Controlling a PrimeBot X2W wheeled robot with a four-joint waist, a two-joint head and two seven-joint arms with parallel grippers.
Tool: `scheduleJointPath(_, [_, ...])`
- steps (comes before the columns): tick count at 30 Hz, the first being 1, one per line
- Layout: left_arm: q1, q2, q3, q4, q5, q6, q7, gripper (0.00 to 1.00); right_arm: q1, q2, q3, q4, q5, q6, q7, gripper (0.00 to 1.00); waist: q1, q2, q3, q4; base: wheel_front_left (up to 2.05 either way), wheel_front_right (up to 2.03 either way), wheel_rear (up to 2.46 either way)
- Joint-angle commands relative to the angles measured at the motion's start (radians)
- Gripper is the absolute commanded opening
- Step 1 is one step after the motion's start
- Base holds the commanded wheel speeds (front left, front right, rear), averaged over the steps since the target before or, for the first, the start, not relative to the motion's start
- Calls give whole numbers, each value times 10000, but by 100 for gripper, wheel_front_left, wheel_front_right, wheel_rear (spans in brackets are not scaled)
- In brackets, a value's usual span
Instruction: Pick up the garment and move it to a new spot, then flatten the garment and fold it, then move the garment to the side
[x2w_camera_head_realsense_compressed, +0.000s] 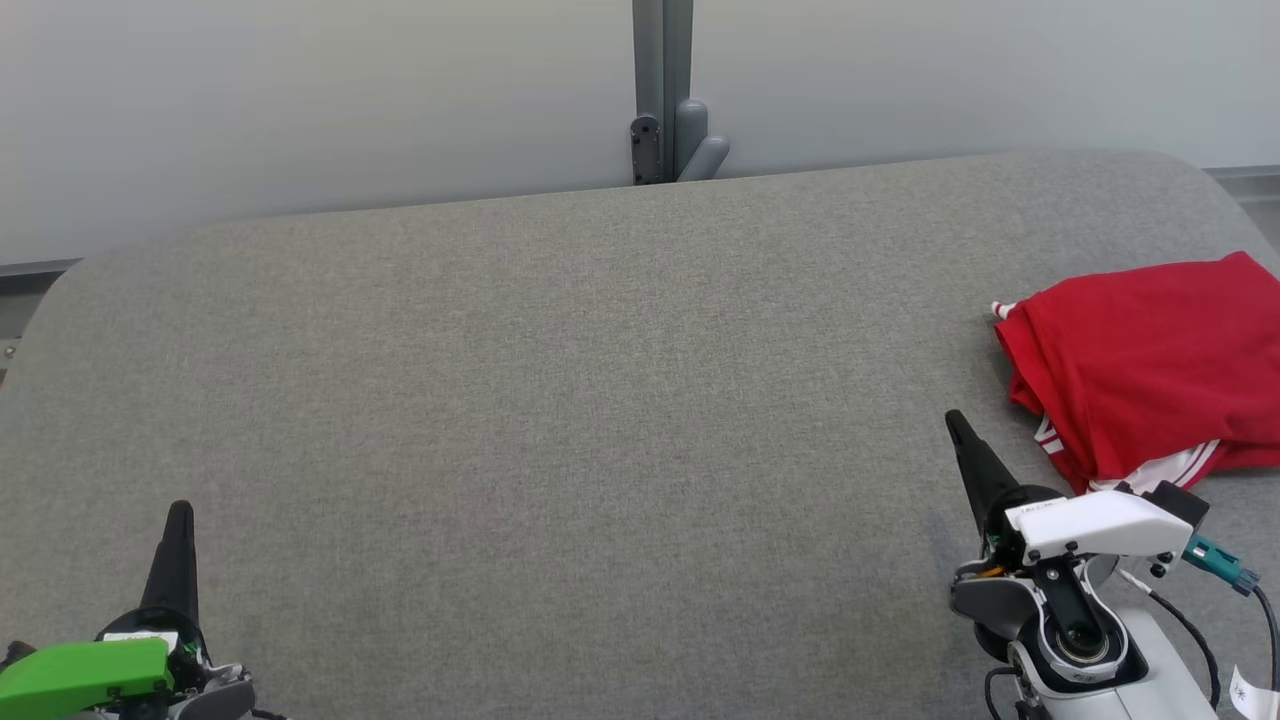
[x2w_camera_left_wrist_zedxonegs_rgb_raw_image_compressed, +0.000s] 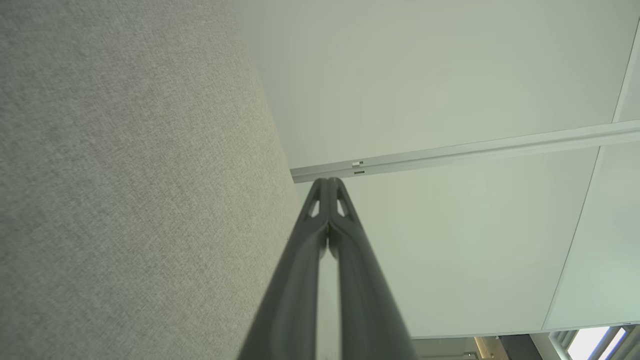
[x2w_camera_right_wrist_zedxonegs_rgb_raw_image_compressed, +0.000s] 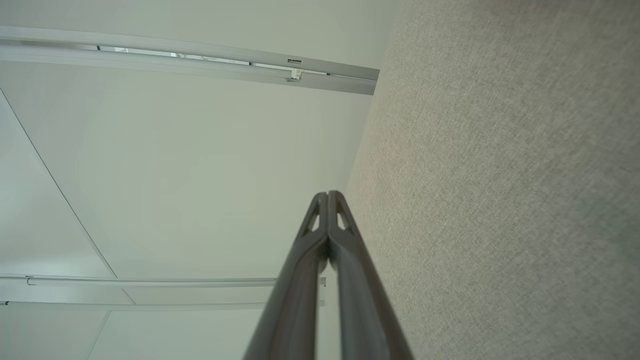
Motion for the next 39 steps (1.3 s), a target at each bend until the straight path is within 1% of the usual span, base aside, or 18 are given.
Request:
scheduleJointPath(1, [-188,-13,80,19,-152,-67,38,0,-193,-3,22,46,215,5,54,0,0,0,-1,4,0,0,0])
scheduleJointPath(19, [-332,-251,541,275,-1245,-224,395,0,-411,76,98,443,1503,4,166,0,0,0,-20,67,0,0,0])
scheduleJointPath(39, [-345,-290,596,282,-1192,-227,435,0,-422,74,101,445,1530,4,170,0,0,0,-21,70,0,0,0])
